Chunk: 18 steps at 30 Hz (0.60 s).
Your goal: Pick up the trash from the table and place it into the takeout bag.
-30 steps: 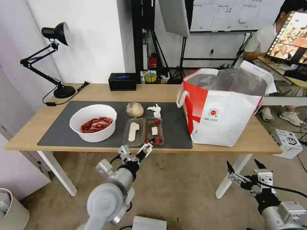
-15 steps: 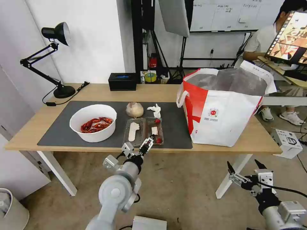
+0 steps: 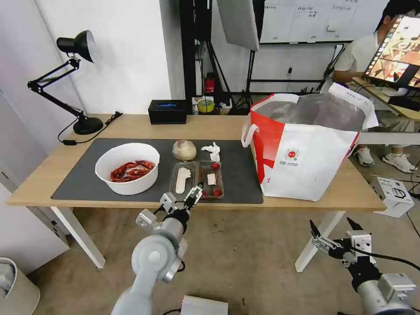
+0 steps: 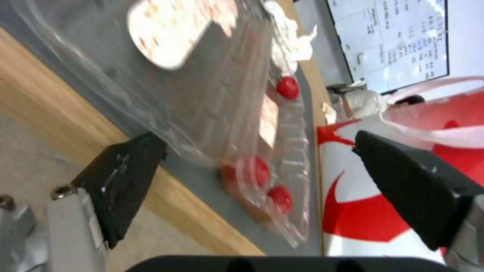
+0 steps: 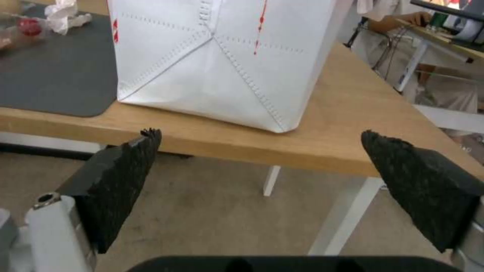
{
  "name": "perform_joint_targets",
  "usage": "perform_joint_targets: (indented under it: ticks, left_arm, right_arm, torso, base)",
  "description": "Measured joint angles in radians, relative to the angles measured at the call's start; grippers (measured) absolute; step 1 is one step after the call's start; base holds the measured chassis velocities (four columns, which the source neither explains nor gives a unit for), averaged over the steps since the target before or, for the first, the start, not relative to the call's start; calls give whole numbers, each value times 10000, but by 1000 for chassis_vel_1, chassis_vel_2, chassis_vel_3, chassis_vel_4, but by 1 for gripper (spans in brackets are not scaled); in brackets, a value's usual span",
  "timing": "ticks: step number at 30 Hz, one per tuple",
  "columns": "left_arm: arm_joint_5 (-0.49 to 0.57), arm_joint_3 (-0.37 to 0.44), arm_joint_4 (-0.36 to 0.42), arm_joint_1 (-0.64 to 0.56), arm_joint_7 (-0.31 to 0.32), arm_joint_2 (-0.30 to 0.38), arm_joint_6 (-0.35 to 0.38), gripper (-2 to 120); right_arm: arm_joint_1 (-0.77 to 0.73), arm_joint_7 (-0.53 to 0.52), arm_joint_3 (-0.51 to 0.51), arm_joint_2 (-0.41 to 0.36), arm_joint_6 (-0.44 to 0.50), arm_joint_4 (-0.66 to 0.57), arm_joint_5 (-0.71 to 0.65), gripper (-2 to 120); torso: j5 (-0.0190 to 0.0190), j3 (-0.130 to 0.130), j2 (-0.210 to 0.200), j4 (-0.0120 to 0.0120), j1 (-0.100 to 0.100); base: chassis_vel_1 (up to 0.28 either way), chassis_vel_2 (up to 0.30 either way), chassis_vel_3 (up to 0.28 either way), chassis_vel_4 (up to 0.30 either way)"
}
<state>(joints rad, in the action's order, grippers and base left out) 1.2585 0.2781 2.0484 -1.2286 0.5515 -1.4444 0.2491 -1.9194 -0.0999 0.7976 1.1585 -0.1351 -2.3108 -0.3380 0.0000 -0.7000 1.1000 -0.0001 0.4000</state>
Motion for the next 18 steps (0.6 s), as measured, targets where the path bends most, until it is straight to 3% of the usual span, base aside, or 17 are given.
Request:
perform_joint_targets:
  ticks: [18]
  left_arm:
    - [-439,414,379,-6,-843,327,-155,100]
  right_arm:
    - [205,-7,-150,13,2,155,-6,100]
  torso:
    - [0,-1,0,2,0]
  base:
    - [0,0,0,0]
